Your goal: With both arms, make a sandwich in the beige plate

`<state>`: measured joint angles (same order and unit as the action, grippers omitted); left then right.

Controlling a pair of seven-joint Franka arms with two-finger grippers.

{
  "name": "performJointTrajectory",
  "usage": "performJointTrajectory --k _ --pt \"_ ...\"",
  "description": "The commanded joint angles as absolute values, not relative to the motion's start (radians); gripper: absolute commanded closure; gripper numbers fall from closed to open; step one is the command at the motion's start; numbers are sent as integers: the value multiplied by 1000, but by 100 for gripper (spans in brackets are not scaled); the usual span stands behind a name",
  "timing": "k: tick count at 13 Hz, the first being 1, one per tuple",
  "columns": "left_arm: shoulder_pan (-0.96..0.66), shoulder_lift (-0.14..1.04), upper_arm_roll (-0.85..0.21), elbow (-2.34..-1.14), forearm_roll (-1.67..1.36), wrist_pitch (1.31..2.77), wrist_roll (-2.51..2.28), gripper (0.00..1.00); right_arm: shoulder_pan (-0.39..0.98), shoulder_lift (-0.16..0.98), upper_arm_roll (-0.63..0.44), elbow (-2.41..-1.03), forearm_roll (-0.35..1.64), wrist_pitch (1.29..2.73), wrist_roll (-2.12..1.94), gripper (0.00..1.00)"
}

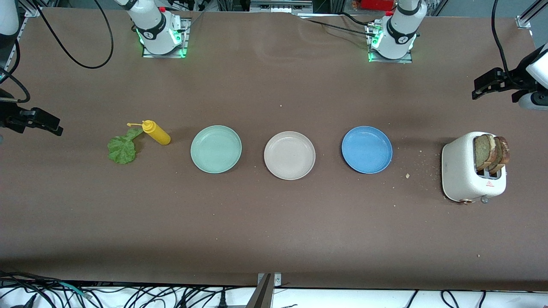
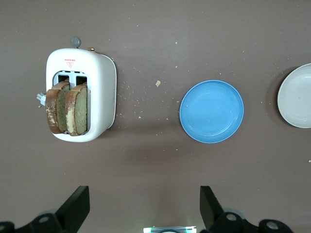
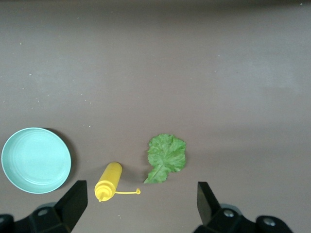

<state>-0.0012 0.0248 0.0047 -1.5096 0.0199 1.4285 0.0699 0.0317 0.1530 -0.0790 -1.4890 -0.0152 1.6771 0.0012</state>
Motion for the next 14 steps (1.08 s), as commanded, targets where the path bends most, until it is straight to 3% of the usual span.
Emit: performJointTrajectory --k 1,14 --pt "-2 8 0 -1526 31 1431 61 0 31 140 -61 -1494 -21 1666 18 0" --pt "-2 8 0 -1528 31 1431 61 0 18 149 -81 -1486 5 1678 12 0"
